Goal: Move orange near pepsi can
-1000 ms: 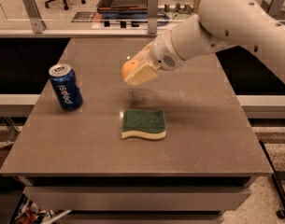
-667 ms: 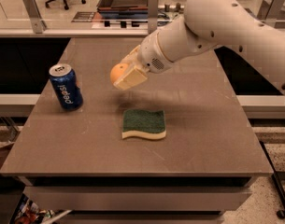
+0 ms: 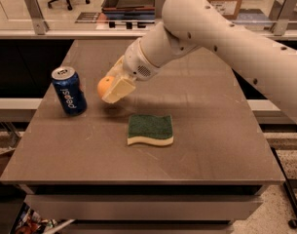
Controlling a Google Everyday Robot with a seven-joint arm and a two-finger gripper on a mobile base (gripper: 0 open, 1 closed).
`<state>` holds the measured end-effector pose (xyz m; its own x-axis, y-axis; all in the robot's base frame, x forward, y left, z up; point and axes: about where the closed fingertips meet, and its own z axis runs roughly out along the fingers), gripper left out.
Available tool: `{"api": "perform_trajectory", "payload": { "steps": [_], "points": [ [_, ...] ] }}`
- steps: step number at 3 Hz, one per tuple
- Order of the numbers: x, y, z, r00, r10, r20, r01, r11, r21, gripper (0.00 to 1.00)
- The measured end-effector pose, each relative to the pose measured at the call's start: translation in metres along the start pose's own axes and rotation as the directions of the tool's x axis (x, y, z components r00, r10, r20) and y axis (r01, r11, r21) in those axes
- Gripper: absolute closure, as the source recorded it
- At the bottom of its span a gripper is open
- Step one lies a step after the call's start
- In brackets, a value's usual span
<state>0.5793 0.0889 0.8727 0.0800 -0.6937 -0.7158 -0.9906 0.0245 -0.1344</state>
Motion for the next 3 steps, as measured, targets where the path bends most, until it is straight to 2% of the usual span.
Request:
{"api": "perform_trajectory", "payload": {
  "steps": [1,2,3],
  "points": [
    [-0.0031,0.0039,0.0172,1.0,-0.026,-0.017,0.025,0.9961,-0.085,1.0],
    [-0.004,0.006,0.0187,0.999,-0.028,-0.018,0.027,0.9954,-0.092,0.84],
    [-0.0047,0.007,0.0206,0.999,-0.03,-0.018,0.028,0.995,-0.096,0.59]
  ]
}}
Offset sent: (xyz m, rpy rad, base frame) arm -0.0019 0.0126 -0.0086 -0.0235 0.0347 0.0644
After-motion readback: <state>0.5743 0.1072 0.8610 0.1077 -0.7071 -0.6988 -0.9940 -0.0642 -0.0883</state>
